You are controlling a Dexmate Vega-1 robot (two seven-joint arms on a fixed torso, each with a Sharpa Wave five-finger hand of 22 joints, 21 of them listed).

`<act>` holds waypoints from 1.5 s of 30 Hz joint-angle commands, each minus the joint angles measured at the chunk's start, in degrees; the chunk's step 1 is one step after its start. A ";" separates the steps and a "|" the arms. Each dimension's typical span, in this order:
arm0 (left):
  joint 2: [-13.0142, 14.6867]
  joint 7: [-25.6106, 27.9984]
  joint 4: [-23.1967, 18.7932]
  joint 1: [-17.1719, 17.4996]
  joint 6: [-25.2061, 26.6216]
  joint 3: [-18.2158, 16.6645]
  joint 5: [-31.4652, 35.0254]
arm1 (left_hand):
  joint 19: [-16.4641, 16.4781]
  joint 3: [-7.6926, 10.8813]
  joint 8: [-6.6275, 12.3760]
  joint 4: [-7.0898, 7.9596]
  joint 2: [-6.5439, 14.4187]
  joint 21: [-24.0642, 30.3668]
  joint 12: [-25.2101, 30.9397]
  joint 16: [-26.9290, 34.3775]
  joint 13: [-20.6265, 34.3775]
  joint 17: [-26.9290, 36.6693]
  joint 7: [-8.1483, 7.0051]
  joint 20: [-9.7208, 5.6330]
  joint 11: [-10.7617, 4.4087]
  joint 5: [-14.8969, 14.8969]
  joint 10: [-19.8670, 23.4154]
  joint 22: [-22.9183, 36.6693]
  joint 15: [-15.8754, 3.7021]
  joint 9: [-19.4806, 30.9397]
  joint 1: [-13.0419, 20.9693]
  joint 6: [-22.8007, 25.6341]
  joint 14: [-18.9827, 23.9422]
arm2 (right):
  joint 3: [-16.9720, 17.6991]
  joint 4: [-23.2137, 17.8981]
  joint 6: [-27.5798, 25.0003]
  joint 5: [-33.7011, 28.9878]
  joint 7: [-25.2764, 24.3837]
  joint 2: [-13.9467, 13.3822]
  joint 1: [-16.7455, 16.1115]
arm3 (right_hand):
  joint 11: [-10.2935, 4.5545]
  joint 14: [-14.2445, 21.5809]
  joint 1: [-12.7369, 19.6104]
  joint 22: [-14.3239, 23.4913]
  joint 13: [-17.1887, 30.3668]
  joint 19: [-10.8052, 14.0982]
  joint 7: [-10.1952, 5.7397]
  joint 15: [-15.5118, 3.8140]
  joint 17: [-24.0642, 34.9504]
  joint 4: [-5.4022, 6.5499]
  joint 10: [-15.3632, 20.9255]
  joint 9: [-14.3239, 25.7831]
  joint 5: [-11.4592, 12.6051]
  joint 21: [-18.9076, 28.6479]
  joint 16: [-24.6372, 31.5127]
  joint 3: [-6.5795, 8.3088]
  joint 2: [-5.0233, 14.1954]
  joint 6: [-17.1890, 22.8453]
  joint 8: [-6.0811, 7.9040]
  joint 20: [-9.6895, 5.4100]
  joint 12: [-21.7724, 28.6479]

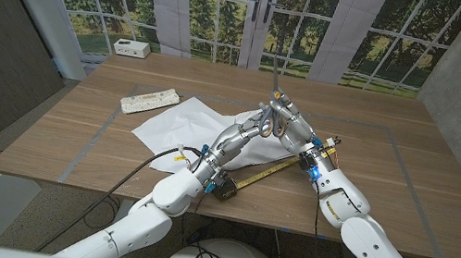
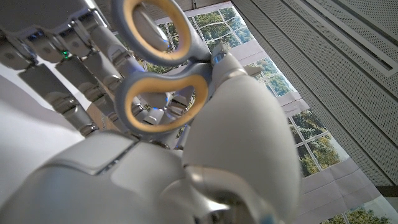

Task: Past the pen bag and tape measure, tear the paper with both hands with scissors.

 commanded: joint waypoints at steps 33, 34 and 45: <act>-2.52 -4.52 2.12 -1.34 1.45 1.98 -4.61 | -0.41 1.21 0.02 -0.67 2.89 0.28 0.30 0.38 0.14 0.08 2.29 1.90 0.60 -0.09 -0.73 0.17 -1.27 0.86 4.66 -0.63 -0.72 | -0.51 2.74 -0.60 0.61 -0.40 2.55 1.09 | -0.10 0.69 4.24 0.22 0.57 2.06 -0.13 -5.46 0.69 0.29 0.80 0.57 0.20 -3.78 -0.60 -0.96 4.24 0.33 -0.75 -0.21 -1.20; -2.58 -4.42 2.04 -1.22 1.53 1.95 -4.78 | -0.23 1.57 0.44 -0.81 3.50 0.35 0.45 0.39 0.15 0.07 2.31 2.02 0.59 -0.17 -0.41 0.17 -1.22 1.10 5.37 0.16 -0.59 | -0.46 2.76 -0.51 0.51 -0.54 2.58 1.07 | -0.10 0.64 4.25 0.22 0.59 2.08 -0.12 -5.46 0.67 0.29 0.84 0.57 0.21 -3.88 -0.66 -0.97 4.24 0.35 -0.76 -0.26 -1.20; -3.15 -3.10 1.28 -0.03 2.93 1.34 -6.89 | 1.21 4.35 4.35 -1.49 7.26 0.69 1.50 0.64 0.22 -0.04 4.62 2.71 0.22 -1.29 2.68 0.20 -1.27 4.05 10.91 5.77 1.70 | 0.06 3.15 -0.44 1.21 -0.23 2.83 0.98 | -0.10 0.66 4.24 0.24 0.78 2.39 -0.26 -5.47 0.74 0.35 1.08 0.63 0.20 -4.72 -0.86 -1.13 4.30 0.42 -0.83 -0.52 -1.28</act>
